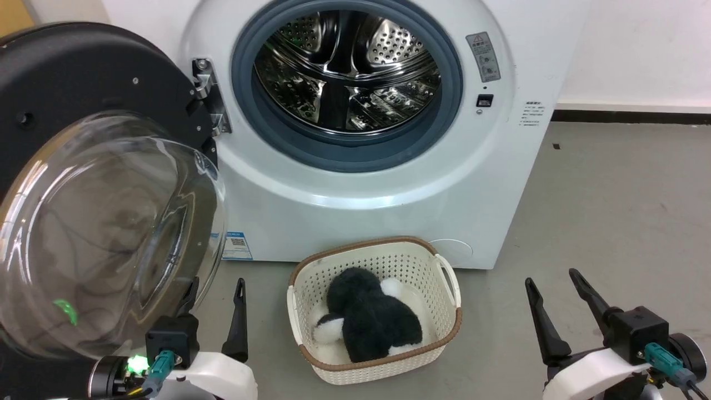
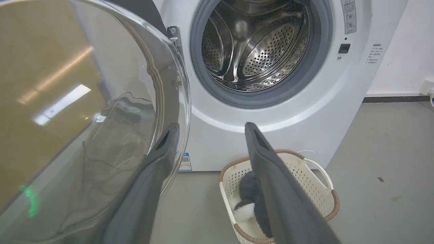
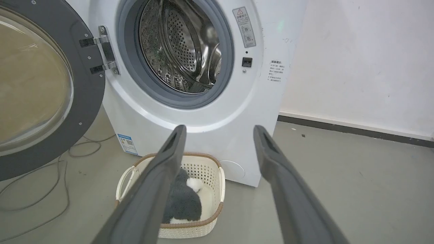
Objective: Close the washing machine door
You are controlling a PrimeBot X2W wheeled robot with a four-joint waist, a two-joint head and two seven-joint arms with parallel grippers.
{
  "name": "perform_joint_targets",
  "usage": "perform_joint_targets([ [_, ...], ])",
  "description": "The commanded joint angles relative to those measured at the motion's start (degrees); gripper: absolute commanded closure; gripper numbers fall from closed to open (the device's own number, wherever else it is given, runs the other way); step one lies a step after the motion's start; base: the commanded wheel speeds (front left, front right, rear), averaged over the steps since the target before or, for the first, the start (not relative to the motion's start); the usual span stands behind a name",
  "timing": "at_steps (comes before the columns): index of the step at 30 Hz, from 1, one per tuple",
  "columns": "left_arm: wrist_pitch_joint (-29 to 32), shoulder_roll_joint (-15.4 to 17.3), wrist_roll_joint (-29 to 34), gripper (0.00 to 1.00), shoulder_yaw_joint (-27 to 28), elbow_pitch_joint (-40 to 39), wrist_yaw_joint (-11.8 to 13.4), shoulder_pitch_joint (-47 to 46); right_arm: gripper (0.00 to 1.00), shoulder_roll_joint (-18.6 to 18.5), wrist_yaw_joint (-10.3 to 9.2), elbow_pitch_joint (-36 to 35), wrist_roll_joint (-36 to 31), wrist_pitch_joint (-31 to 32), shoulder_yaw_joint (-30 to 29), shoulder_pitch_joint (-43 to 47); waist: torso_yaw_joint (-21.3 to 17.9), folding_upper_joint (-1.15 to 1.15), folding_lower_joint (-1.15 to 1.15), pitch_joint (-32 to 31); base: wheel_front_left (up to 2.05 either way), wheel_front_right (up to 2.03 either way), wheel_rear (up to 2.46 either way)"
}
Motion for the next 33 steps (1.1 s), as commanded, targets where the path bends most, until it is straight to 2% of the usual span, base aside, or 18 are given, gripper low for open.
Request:
perform_joint_targets([
  [1, -0.52, 0.01, -0.54, 0.00, -0.03, 0.17, 0.43, -0.11, 0.00, 0.05, 0.01, -0.01, 0.49, -0.55, 0.14, 0.31, 0.28, 0.00, 0.00, -0.02, 0.00, 0.00, 0.00],
  [33, -4.71, 0.08, -1.43, 0.00, -1.20, 0.43, 1.28, 1.69, 0.00, 0.13, 0.02, 1.50, 3.64, -4.72, 2.81, 1.20, 10.42, 0.00, 0.00, -1.37, 0.00, 0.00, 0.00],
])
